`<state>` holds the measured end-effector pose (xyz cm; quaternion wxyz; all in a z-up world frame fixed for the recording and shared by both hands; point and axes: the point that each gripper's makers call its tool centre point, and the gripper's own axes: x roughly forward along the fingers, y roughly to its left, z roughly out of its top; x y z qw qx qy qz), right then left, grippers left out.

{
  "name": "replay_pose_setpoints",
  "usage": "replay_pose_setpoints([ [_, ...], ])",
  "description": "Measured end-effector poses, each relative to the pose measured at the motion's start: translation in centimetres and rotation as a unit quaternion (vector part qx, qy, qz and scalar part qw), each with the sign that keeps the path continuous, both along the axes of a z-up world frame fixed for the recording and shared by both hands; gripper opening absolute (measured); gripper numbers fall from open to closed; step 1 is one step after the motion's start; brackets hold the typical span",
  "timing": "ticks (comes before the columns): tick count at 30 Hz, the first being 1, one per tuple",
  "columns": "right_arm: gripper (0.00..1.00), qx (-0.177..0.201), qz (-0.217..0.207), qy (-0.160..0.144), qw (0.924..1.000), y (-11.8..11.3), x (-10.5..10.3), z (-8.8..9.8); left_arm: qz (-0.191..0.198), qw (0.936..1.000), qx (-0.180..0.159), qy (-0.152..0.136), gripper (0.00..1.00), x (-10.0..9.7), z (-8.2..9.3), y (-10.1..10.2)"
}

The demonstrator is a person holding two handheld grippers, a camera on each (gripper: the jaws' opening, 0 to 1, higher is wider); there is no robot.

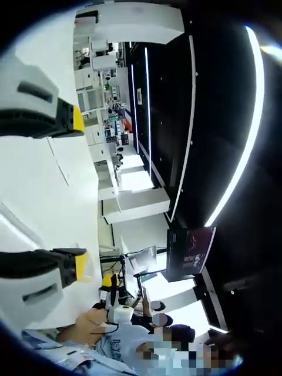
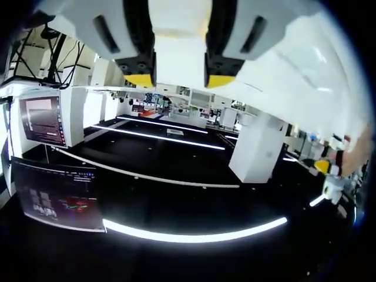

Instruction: Snap each plastic latch of the storage box into its locked position after aligning the lid with the box until every specified latch is closed and the lid sits flush.

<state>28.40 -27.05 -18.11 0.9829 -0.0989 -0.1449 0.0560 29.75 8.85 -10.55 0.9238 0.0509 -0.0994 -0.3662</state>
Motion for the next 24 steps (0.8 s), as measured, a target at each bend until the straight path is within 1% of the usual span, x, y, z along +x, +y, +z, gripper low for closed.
replay_pose_setpoints([
  [6, 0.31, 0.001, -0.001, -0.003, 1.0, -0.3, 0.1, 0.1, -0.025, 0.9997, 0.005, 0.0, 0.77, -0.1, 0.1, -2.3],
  [13, 0.31, 0.001, 0.0, -0.004, 1.0, -0.5, 0.1, 0.2, -0.041, 0.9991, 0.012, -0.001, 0.77, -0.1, 0.1, -4.0],
  [14, 0.31, 0.001, 0.0, -0.005, 1.0, -0.5, 0.1, 0.2, -0.045, 0.9988, 0.016, -0.001, 0.77, -0.2, 0.1, -4.5],
  [24, 0.31, 0.003, -0.001, -0.006, 1.0, -0.7, 0.1, 0.2, -0.071, 0.997, 0.031, -0.002, 0.77, -0.4, -0.3, -7.1],
])
